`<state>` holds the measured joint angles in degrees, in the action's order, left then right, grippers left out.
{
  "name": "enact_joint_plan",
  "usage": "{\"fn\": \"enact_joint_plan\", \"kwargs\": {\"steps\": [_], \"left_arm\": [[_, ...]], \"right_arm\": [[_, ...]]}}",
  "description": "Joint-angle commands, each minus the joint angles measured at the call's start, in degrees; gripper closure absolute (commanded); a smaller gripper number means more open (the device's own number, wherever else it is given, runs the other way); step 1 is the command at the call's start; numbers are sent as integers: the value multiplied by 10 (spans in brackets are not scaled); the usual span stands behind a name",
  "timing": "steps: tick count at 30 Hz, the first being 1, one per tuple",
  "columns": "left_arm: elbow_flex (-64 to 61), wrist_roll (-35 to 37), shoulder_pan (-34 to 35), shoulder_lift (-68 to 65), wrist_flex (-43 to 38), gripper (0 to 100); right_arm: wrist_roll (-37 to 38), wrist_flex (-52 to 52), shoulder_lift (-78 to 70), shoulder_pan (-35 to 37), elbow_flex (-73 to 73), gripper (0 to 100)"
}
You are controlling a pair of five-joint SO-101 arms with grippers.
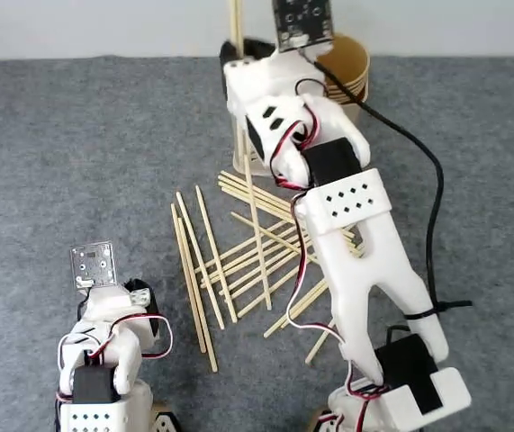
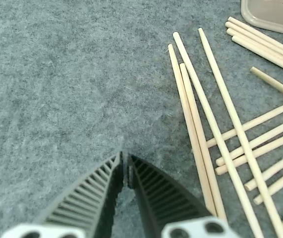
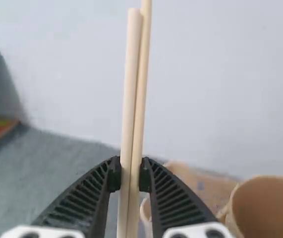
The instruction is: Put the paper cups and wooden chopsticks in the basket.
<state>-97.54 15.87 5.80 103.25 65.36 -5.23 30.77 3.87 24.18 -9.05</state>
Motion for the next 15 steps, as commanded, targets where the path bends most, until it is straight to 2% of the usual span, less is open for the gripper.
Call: {"fn": "enact_joint_plan", "kwargs": {"steps": [1,10,15], "left_arm": [[11,-3,1,8,2,986],[11,-3,1,8,2,986],[11,-3,1,8,2,986]], "right_arm": [[7,-88,28,-18,-27,991],[9,-218,10,-24,-27,991],[68,-295,-59,-40,-27,991]]}}
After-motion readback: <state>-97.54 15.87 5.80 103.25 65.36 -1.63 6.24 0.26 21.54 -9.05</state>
